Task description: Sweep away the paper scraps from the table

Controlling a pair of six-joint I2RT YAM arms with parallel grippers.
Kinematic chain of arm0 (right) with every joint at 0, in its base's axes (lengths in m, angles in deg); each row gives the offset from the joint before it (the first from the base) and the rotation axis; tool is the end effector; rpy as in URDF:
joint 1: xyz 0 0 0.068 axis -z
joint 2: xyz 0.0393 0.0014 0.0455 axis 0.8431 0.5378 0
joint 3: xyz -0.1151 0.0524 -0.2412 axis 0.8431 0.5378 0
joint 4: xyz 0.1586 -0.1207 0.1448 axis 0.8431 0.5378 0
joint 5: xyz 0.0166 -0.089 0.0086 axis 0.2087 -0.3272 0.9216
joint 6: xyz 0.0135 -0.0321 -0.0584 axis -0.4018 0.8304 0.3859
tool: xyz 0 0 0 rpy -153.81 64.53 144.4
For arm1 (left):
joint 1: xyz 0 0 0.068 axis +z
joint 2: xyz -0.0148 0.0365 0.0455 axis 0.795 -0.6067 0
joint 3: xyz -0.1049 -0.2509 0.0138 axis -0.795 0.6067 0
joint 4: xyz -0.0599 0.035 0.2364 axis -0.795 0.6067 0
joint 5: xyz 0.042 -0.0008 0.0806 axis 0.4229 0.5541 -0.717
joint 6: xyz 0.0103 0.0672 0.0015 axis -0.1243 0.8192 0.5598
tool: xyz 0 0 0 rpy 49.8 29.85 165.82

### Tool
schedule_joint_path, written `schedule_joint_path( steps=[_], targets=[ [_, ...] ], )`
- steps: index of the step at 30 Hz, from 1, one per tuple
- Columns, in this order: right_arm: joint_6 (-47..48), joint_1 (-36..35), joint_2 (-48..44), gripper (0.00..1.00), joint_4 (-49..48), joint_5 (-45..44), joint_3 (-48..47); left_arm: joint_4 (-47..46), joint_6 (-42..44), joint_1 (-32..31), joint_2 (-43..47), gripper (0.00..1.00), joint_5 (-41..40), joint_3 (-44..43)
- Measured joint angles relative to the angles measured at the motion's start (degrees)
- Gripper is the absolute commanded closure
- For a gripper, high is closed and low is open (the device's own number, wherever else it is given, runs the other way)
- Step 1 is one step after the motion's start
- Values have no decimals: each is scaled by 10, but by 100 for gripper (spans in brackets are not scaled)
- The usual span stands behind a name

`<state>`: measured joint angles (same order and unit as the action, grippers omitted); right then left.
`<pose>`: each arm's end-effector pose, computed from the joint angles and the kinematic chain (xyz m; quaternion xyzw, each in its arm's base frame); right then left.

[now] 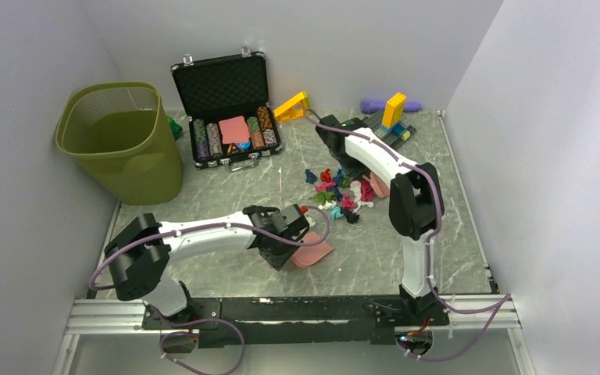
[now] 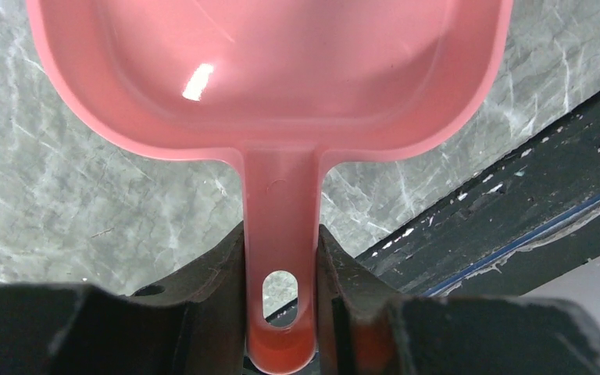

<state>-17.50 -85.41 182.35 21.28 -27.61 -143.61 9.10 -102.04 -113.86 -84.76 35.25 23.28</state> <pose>0.3563 0.1546 0.2275 -0.1456 0.9440 -0.2573 0.1467 0.1336 -0.2402 0.1887 0.3555 0.9228 -0.0866 0.1208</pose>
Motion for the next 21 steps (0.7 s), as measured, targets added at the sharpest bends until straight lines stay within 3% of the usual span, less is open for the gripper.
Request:
schedule_joint_path(
  steps=[10, 21],
  targets=[
    [83, -71, -3, 100, 0, 96, 0, 4, 19, 50, -43, 100, 19, -28],
    [98, -140, -49, 100, -6, 275, 9, 7, 37, 57, -68, 100, 0, -56]
  ],
)
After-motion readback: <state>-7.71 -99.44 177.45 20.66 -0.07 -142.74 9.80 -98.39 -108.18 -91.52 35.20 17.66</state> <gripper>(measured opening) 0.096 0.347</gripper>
